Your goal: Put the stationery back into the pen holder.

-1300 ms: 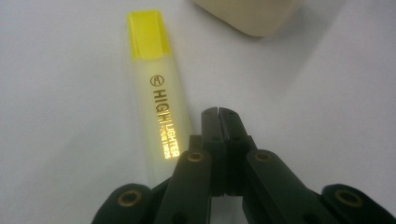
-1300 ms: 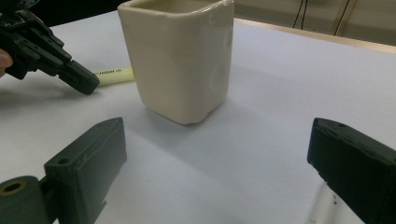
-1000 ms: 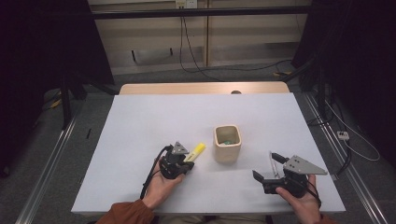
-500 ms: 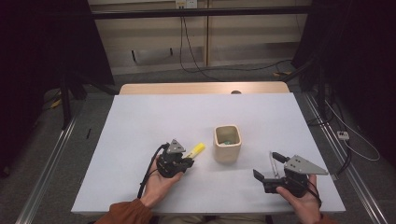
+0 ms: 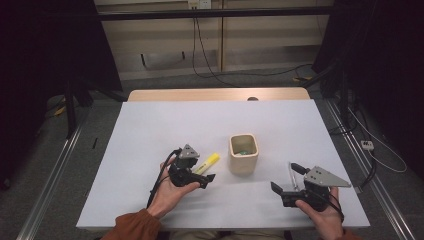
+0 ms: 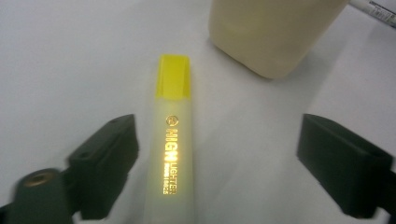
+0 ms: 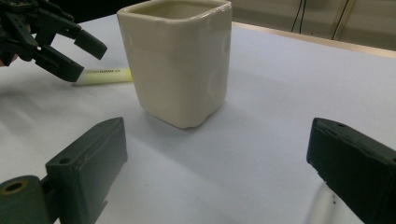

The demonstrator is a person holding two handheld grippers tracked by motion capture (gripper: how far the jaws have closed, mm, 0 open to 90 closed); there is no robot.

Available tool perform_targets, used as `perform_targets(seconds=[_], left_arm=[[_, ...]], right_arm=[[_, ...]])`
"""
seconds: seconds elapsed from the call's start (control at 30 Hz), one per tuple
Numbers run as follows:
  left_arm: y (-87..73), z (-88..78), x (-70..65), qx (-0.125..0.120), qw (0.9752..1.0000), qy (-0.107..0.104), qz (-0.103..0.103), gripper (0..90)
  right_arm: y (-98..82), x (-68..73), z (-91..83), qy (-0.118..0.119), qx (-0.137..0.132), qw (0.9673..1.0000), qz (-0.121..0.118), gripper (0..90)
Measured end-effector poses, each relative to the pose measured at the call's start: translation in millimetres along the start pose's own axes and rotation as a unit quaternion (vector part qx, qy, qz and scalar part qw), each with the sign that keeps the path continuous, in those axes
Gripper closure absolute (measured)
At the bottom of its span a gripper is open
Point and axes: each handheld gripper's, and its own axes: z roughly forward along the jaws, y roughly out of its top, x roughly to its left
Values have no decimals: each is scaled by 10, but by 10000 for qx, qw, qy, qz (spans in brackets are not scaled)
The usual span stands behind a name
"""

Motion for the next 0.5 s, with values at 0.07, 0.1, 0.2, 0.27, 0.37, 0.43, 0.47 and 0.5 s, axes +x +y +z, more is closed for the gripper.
perform_targets(seconds=[0.07,0.1,0.2,0.27,0.37,0.43,0.47,0.5], left_arm=[[41,-15,8,-13,10000,41,-25,117],[60,-19,20,26,9999,82,-69,110],[108,5,75,165,9996,170,-178,92],[136,39,120,284,9994,117,-131,93],[175,96,172,437,9989,173,-79,117],[207,128,202,520,9985,145,-112,119],[229,141,210,551,9983,149,-98,120],[254,155,217,560,9982,162,-101,120]], right_arm=[[0,-1,5,10,6,10000,-5,46],[0,-3,5,9,8,10000,-4,46],[-1,-6,5,5,6,10000,10,46],[-1,-6,7,12,12,10000,10,46],[-2,-5,12,35,38,10000,22,46],[-2,-5,15,38,36,10000,15,46],[-2,-5,15,38,33,10000,15,46],[-2,-5,15,36,40,10000,22,46]])
